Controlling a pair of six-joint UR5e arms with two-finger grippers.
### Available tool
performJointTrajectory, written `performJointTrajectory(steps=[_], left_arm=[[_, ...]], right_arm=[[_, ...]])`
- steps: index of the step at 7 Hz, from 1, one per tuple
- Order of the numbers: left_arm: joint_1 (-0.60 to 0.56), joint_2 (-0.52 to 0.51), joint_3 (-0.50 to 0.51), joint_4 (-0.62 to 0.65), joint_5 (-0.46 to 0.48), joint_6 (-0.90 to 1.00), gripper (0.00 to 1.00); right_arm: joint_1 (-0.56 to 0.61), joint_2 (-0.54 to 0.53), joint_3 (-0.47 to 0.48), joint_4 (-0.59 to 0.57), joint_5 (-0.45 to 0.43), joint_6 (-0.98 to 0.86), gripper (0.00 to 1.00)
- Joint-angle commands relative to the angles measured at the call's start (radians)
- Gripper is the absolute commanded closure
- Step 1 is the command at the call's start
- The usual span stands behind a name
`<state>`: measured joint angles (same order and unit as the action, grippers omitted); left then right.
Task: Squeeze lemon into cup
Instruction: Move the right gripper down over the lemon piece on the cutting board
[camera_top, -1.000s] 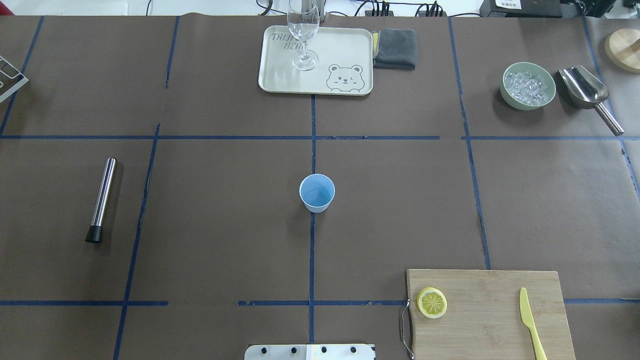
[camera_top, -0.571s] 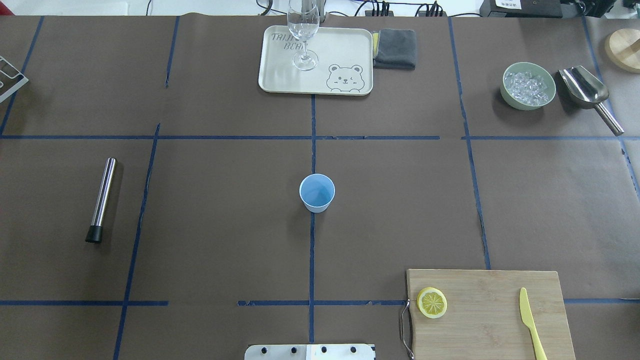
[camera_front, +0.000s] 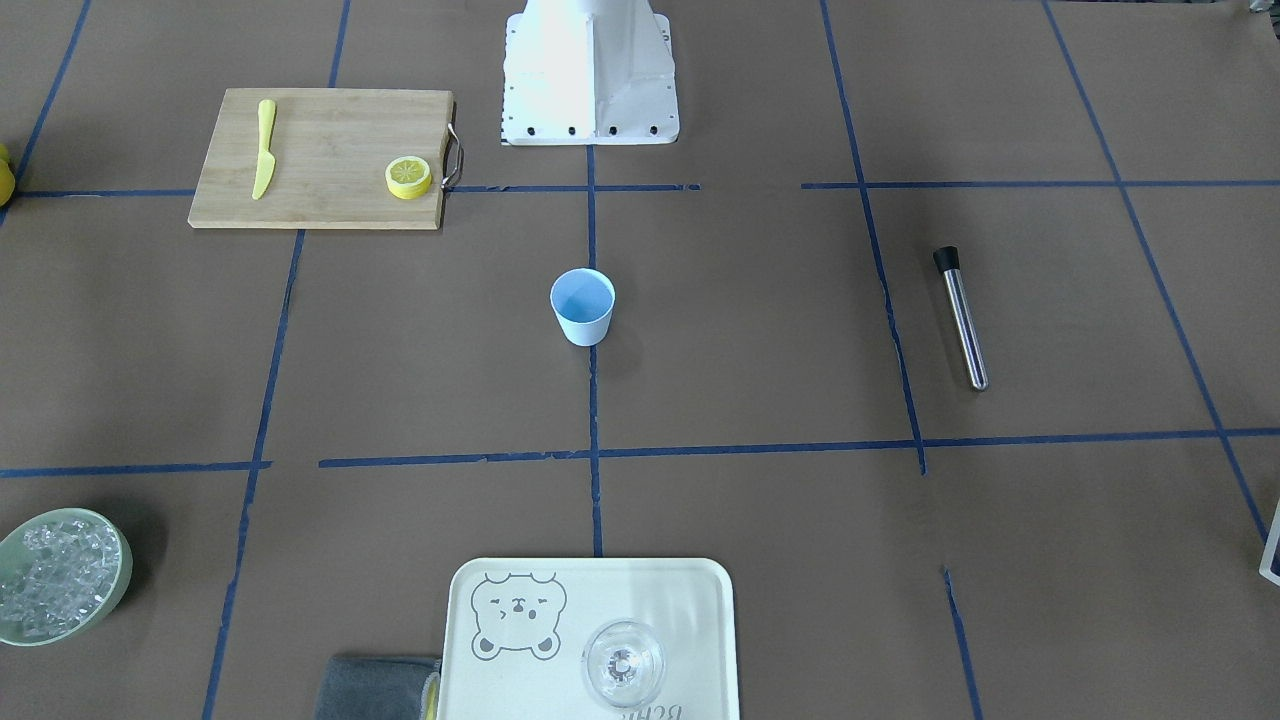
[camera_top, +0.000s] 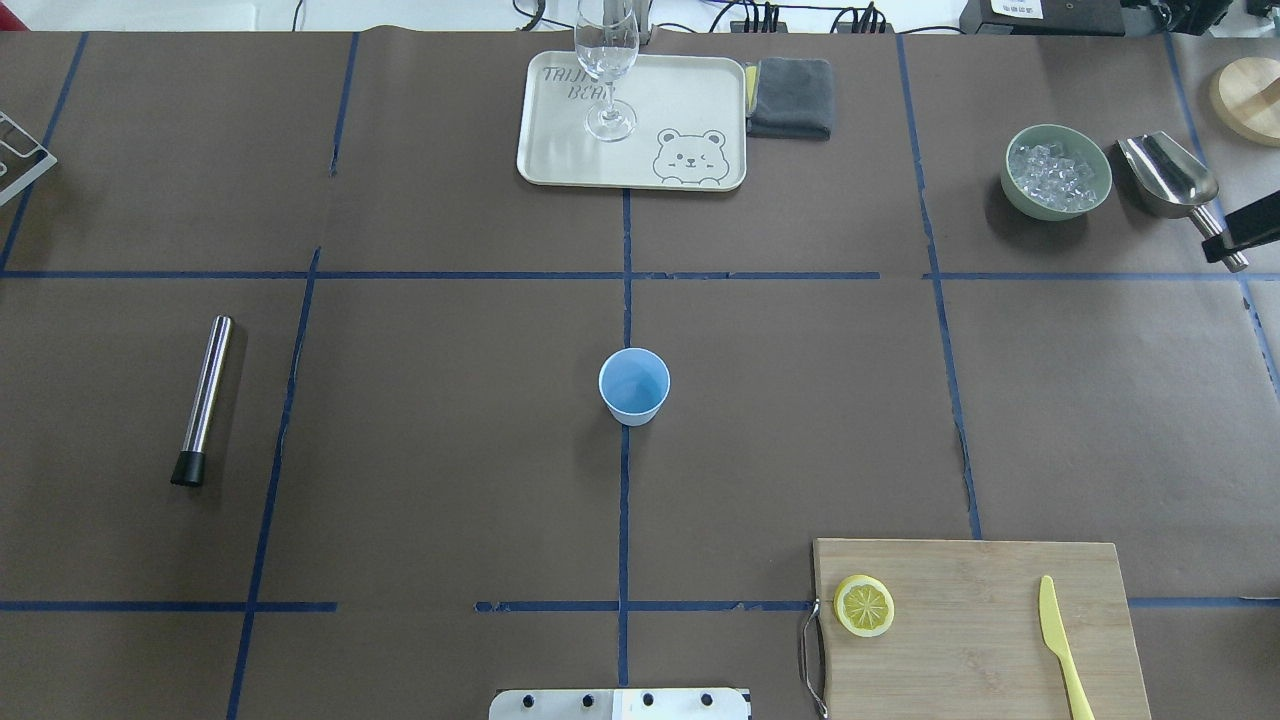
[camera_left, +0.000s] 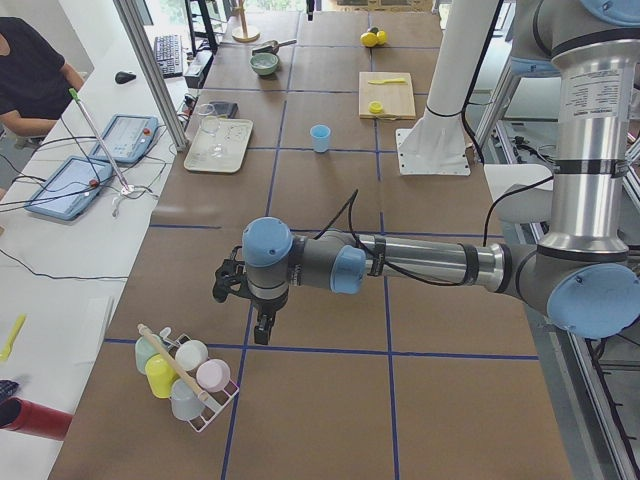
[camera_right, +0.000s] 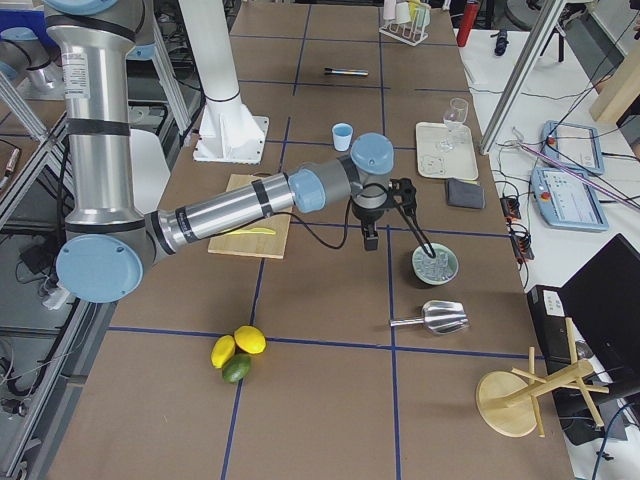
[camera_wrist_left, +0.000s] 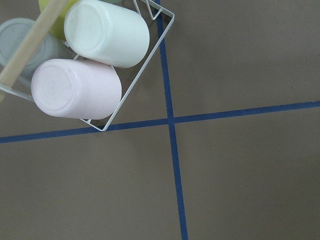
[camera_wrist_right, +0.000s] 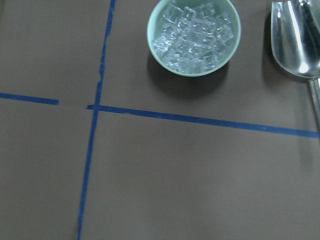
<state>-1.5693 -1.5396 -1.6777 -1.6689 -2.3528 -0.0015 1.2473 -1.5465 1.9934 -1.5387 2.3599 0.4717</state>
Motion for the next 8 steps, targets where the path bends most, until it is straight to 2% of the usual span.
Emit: performJointTrajectory(steps=[1,3,4,5,7,8], left_arm=[[0.005,-0.004,-0.01,-0.003,0.001,0.0,0.0],[0.023,-0.007,-0.025,-0.006,0.001,0.0,0.0],[0.034,-0.005,-0.024,-0.018,0.004,0.0,0.0],[0.04,-0.007,-0.025,-0.02,0.003,-0.018,0.0],[0.051,-0.007,-0.02,-0.052,0.006,-0.041,0.0],[0.057,-0.005,-0.019,-0.063,0.006,-0.051,0.0]], right_arm=[[-0.27,0.02,0.172,0.015,-0.185,0.427,0.0],[-0.505,0.067,0.228,0.023,-0.347,0.69,0.0],[-0.584,0.065,0.251,0.057,-0.359,0.797,0.0],[-0.668,0.06,0.271,0.099,-0.411,0.926,0.0],[-0.973,0.057,0.289,0.108,-0.783,1.073,0.0],[-1.029,0.048,0.272,0.108,-0.818,1.088,0.0]])
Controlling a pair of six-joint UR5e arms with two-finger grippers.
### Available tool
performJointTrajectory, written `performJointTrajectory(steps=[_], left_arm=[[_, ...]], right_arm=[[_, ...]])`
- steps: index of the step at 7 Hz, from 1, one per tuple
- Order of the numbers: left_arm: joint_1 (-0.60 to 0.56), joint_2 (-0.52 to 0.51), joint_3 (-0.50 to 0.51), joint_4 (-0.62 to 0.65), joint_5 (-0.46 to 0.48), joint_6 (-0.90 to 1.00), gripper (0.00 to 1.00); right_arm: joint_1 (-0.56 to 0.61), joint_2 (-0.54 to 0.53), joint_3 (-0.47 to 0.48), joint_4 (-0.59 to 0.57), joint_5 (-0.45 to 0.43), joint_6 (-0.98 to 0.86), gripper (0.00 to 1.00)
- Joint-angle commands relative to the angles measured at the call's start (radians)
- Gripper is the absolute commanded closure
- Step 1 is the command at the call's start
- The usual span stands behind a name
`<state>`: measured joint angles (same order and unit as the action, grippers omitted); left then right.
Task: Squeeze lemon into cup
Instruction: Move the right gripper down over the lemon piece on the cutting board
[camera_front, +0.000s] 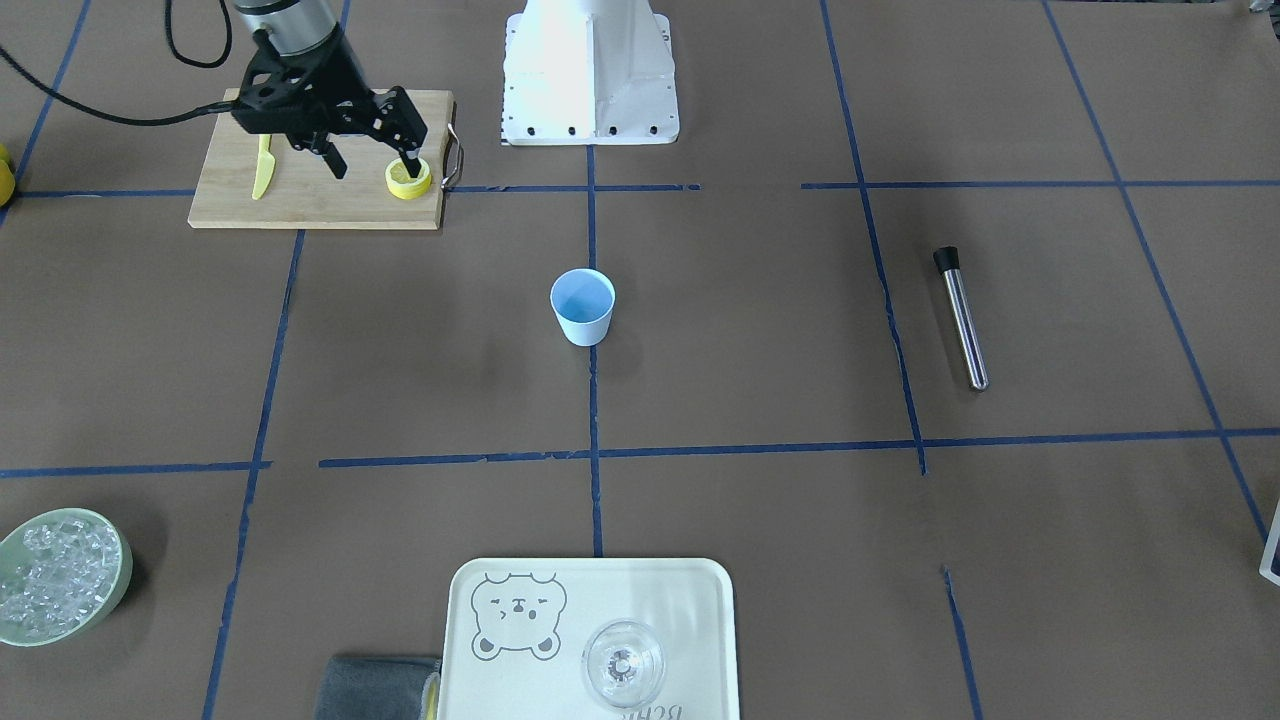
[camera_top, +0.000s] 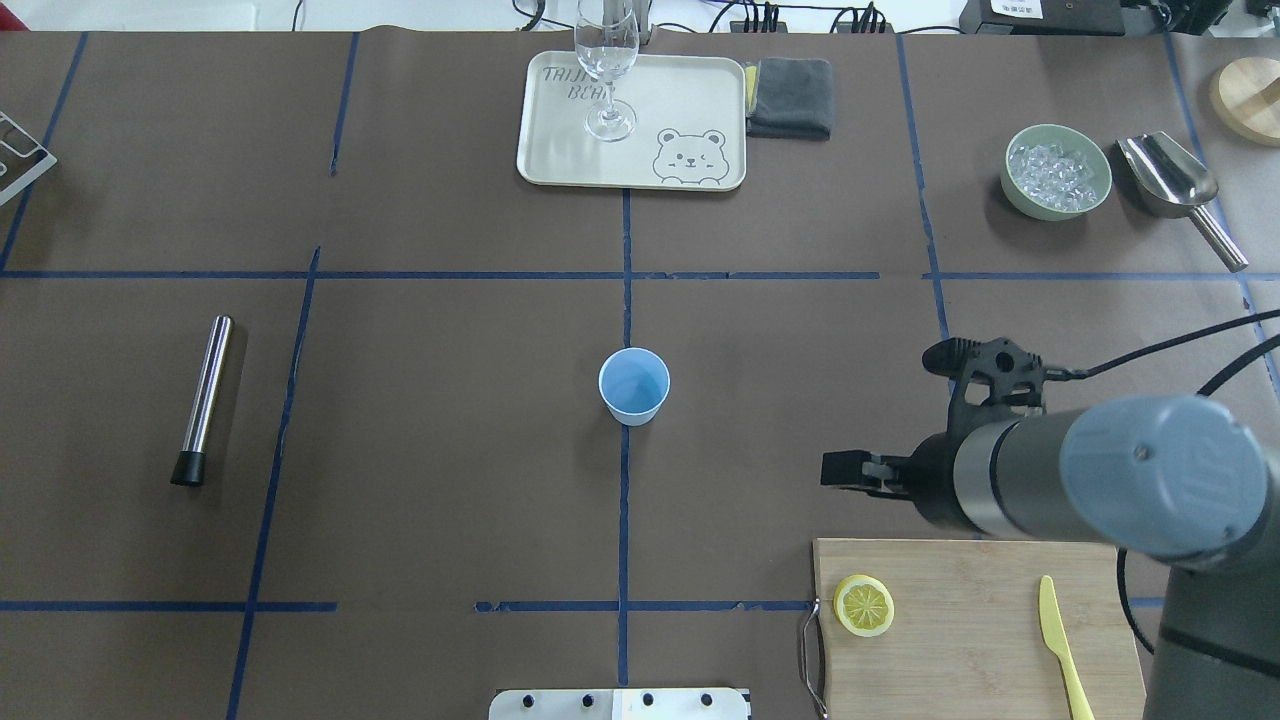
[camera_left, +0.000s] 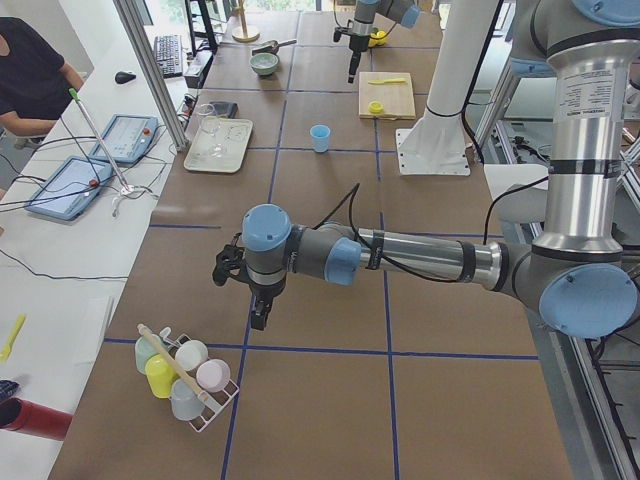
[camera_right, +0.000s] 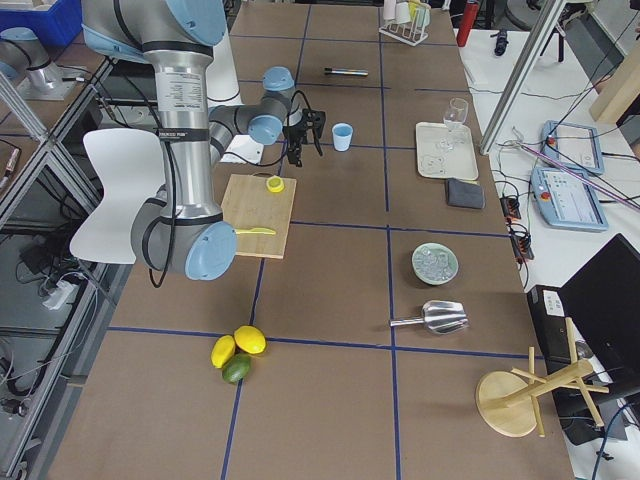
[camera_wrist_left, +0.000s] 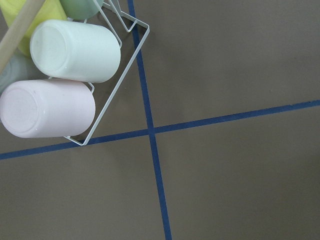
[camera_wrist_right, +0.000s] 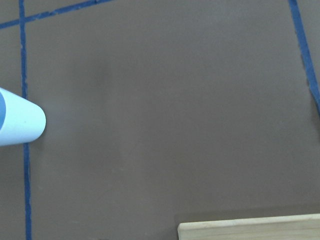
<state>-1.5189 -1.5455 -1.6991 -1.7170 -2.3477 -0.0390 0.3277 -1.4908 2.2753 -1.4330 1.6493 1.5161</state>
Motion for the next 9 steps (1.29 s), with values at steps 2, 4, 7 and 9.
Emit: performJointTrajectory(steps=[2,4,7,9], left_arm=[[0.006,0.001,0.006,-0.016,-0.001,-0.013,0.0],[0.006,-0.001,0.006,-0.016,-0.001,-0.013,0.0],[0.006,-0.001,0.003,-0.016,-0.005,-0.015,0.0],[0.006,-0.001,0.006,-0.018,-0.005,-0.013,0.0]], right_arm=[[-0.16,-0.031,-0.065,0.025,-0.159,0.05,0.0],[-0.194,-0.112,-0.089,0.141,-0.189,0.052,0.0],[-0.222,-0.092,-0.134,0.141,-0.206,0.053,0.0],[-0.236,-0.086,-0.132,0.141,-0.212,0.053,0.0]])
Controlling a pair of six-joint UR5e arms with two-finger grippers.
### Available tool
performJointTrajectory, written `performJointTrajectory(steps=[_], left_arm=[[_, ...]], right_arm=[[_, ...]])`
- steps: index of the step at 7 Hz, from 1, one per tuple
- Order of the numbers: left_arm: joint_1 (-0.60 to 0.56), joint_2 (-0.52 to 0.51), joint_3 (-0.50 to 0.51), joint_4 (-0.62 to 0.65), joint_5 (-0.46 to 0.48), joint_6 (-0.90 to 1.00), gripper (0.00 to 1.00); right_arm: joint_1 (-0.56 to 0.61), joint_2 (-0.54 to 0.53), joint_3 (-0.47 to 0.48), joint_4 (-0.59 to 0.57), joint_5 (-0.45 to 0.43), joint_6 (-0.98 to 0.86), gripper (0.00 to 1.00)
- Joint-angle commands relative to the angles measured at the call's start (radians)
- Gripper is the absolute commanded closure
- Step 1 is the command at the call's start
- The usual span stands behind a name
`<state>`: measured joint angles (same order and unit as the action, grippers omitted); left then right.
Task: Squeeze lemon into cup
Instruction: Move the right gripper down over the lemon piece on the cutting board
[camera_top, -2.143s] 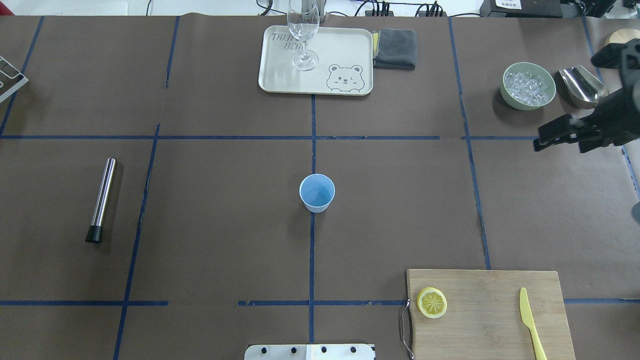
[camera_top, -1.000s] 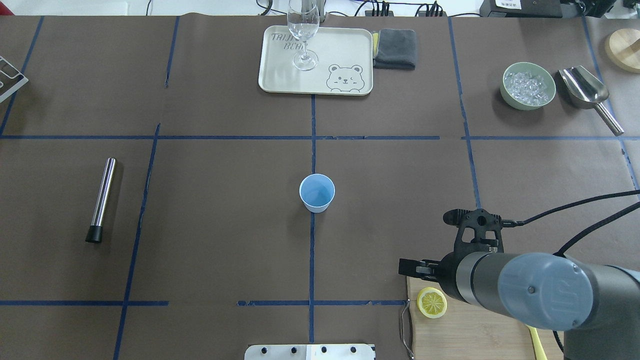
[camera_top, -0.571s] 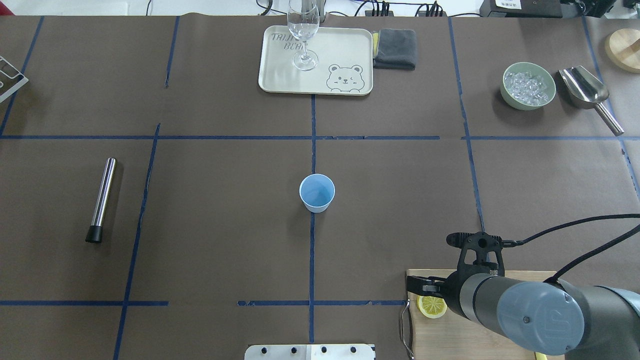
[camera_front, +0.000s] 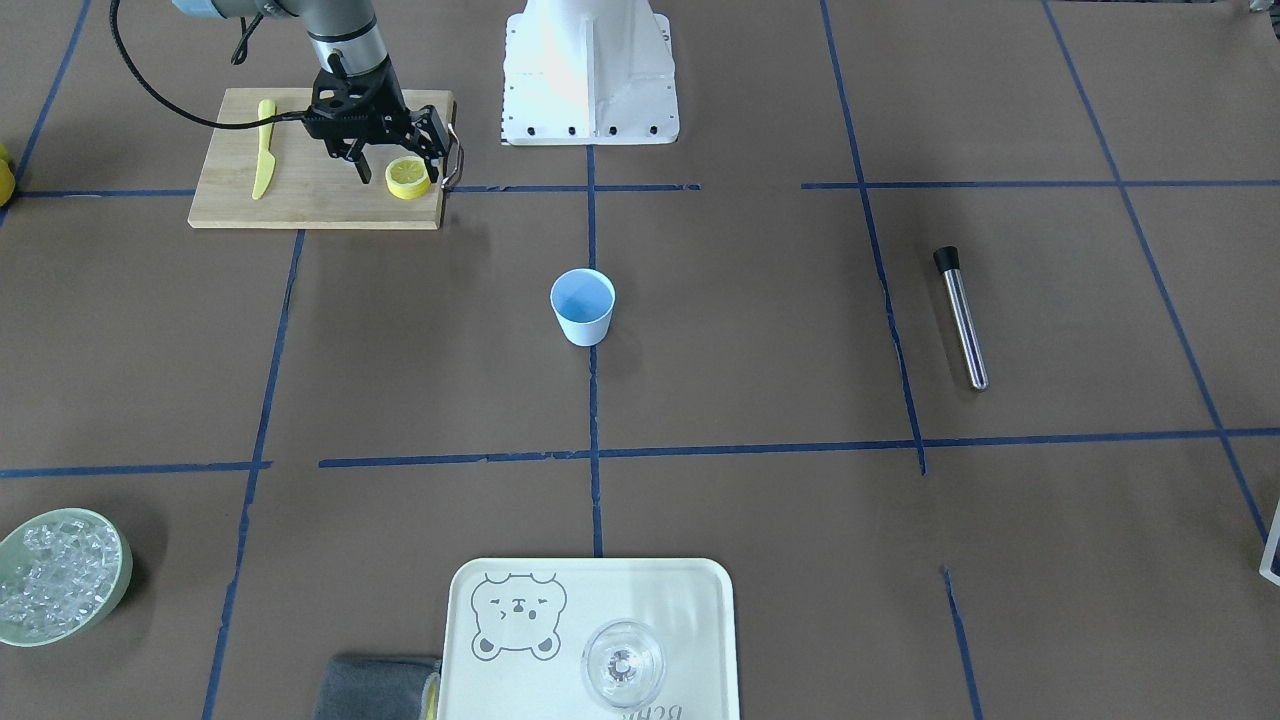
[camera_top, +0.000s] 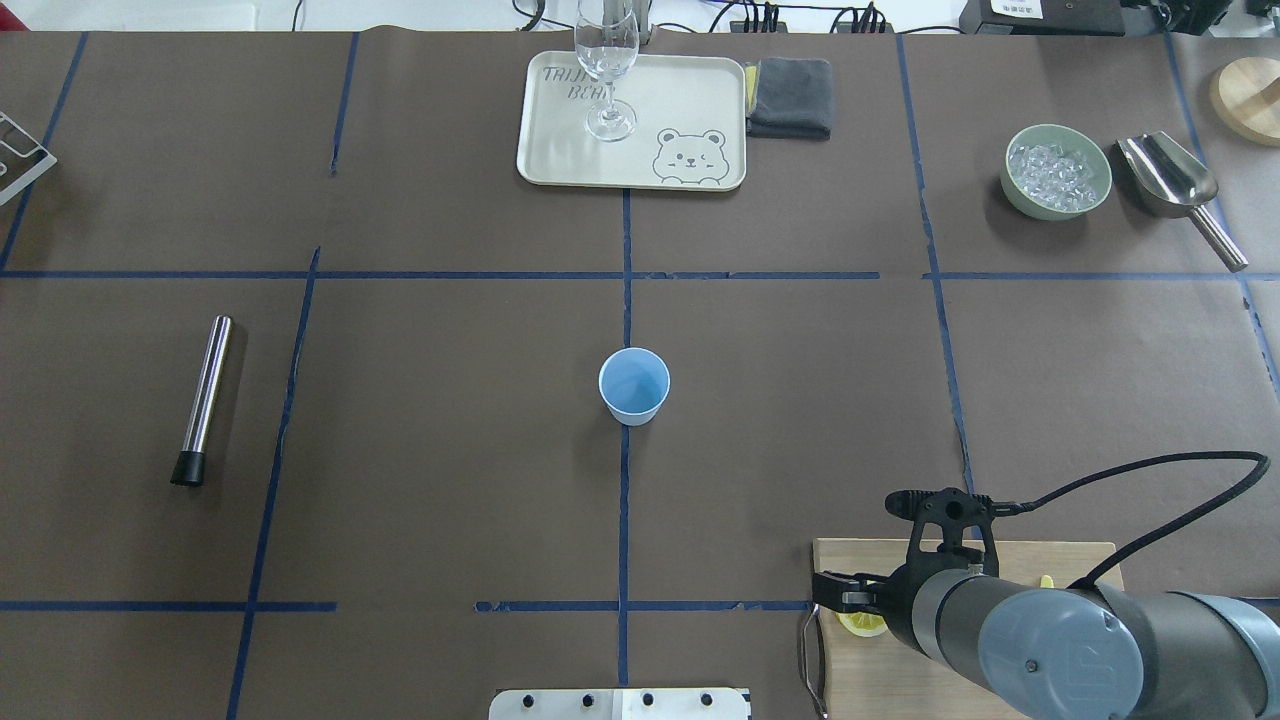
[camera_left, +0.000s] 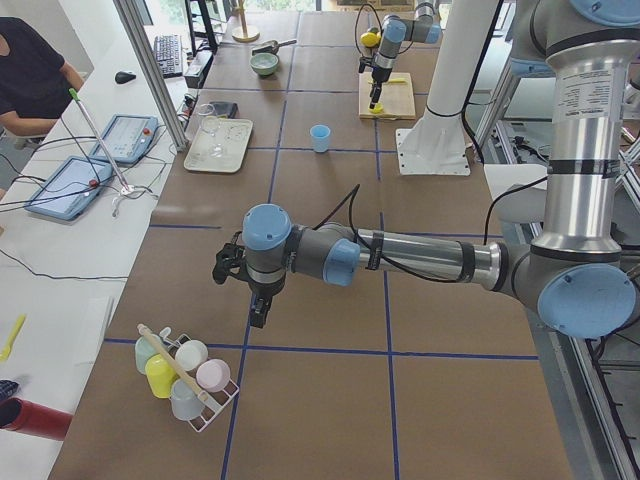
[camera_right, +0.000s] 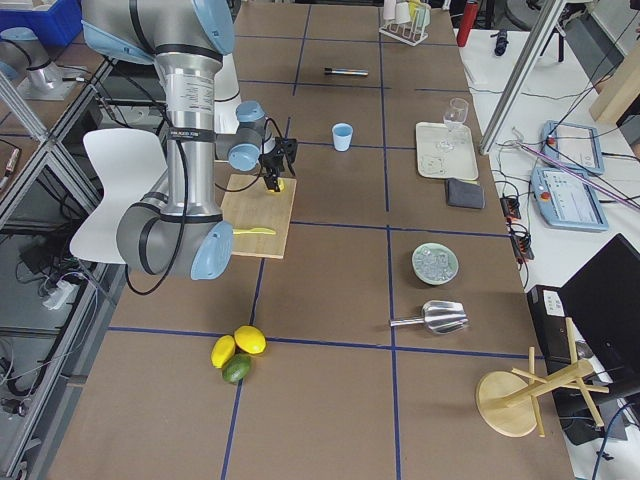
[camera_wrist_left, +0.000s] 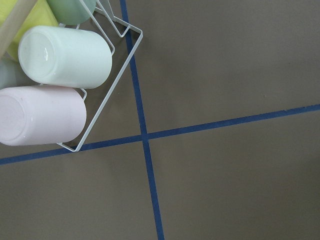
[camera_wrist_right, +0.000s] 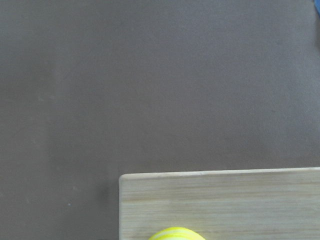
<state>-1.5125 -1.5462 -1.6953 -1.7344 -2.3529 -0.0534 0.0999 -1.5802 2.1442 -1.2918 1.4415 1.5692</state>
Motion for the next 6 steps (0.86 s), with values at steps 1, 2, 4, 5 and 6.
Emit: performJointTrajectory(steps=[1,2,4,5,6], left_arm=[[0.0,0.0,0.003,-0.001,0.0,0.001,0.0],[0.0,0.002,0.003,-0.001,0.0,0.001,0.0],[0.0,0.002,0.003,-0.001,0.0,0.001,0.0],[0.0,0.002,0.003,-0.001,0.0,0.003,0.0],[0.0,0.002,0.002,-0.001,0.0,0.003,0.0]], right_arm=[[-0.026,0.002,-0.003,0.0,-0.021,0.0,0.0],[-0.029,0.003,-0.004,0.0,-0.032,0.0,0.0],[-0.035,0.003,-0.023,0.0,-0.03,-0.002,0.0],[-0.036,0.005,-0.033,0.0,-0.027,-0.002,0.0],[-0.036,0.005,-0.03,0.0,-0.027,-0.002,0.0]])
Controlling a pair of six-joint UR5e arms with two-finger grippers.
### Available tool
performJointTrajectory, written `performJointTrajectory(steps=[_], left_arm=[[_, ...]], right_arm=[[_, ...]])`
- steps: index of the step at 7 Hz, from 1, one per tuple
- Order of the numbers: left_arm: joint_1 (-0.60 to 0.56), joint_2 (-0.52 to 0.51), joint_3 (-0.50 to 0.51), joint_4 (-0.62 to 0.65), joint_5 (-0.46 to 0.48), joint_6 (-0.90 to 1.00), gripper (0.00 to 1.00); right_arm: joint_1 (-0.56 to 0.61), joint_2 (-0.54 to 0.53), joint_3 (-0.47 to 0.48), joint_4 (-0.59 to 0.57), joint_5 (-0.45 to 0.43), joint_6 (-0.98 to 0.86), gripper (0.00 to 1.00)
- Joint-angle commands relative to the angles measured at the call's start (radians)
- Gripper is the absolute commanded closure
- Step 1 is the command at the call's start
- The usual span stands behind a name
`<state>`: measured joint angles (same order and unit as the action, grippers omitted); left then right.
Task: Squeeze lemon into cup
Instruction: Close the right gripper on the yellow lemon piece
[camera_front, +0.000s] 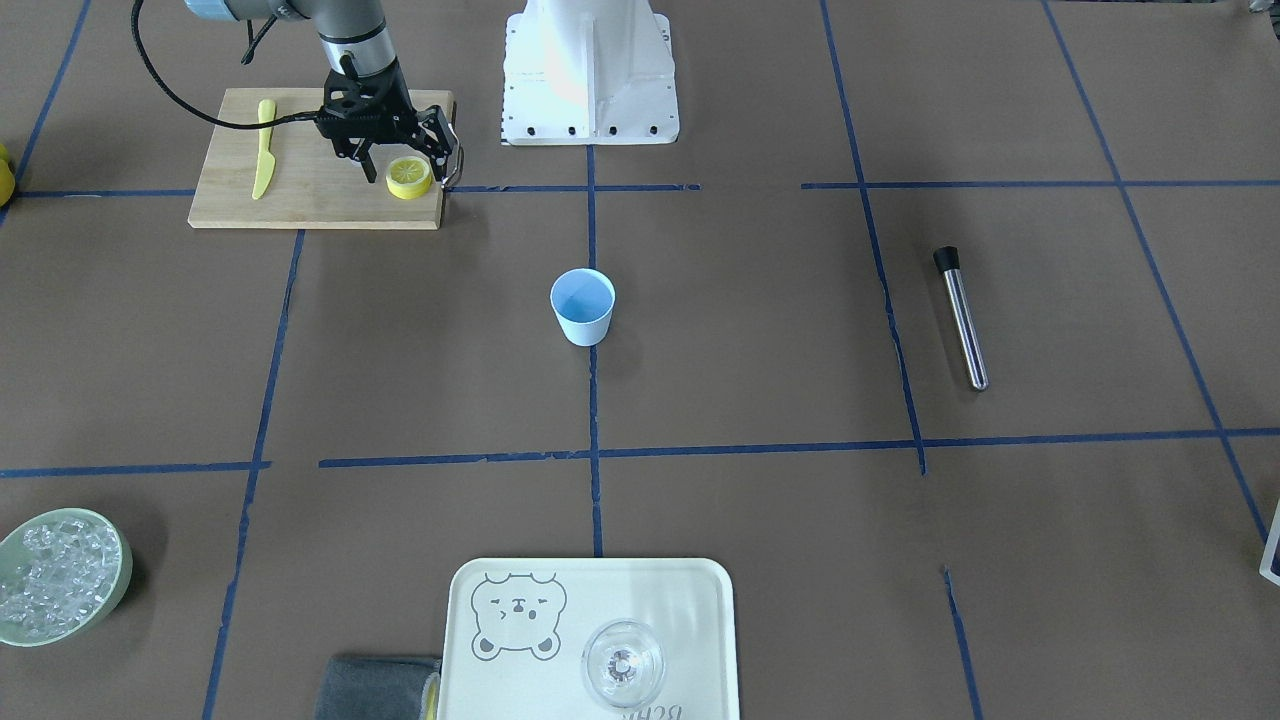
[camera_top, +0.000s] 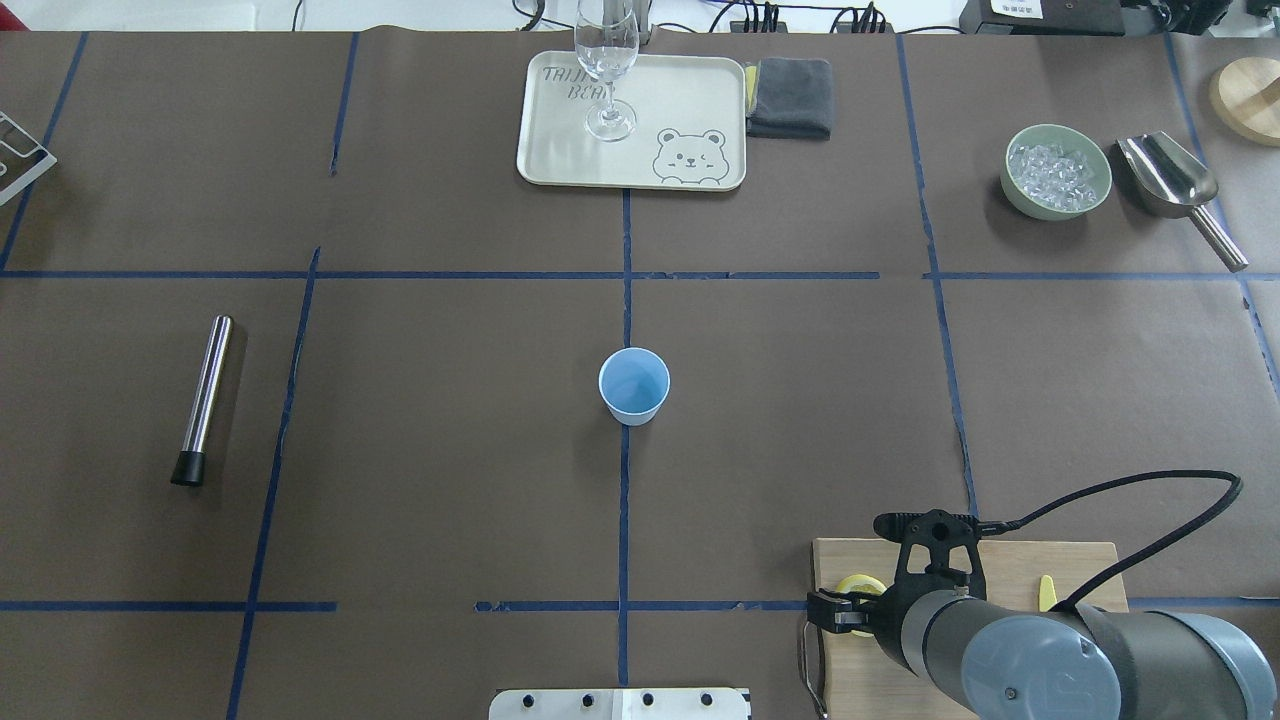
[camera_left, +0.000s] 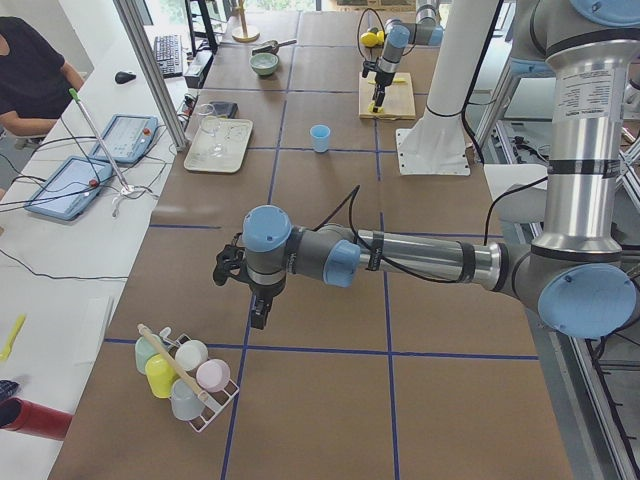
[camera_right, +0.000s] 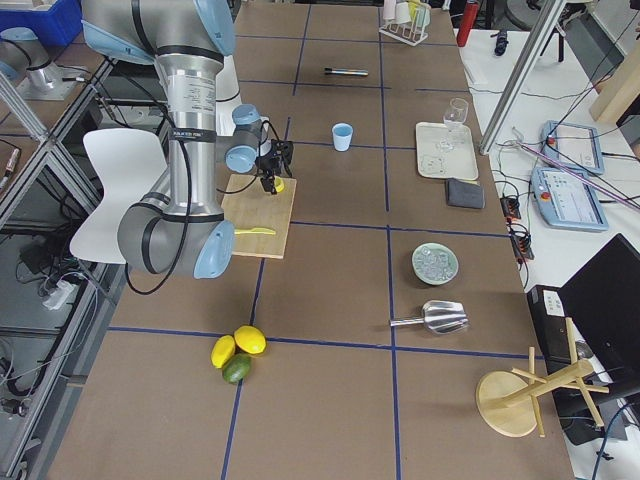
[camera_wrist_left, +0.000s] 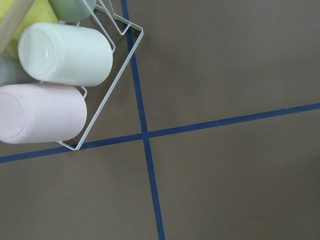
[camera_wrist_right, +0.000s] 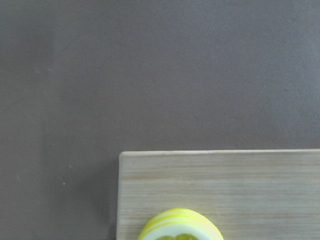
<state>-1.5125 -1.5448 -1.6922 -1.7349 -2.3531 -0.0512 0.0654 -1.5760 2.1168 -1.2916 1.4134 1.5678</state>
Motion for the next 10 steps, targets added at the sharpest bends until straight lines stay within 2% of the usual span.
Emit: performJointTrajectory(steps=[1,5,7,10], left_arm=[[0.0,0.0,-0.001,0.0,0.0,0.001,0.0],[0.0,0.0,0.0,0.0,0.0,-0.001,0.0],[0.0,0.0,0.0,0.0,0.0,0.001,0.0],[0.0,0.002,0.0,-0.002,0.0,0.001,0.0]], right_arm=[[-0.001,0.001,-0.003,0.0,0.001,0.0,0.0],[-0.004,0.002,-0.001,0.0,-0.002,0.0,0.02],[-0.002,0.002,0.003,0.0,0.002,0.0,0.15],[-0.001,0.001,0.005,0.0,0.004,0.0,0.22]])
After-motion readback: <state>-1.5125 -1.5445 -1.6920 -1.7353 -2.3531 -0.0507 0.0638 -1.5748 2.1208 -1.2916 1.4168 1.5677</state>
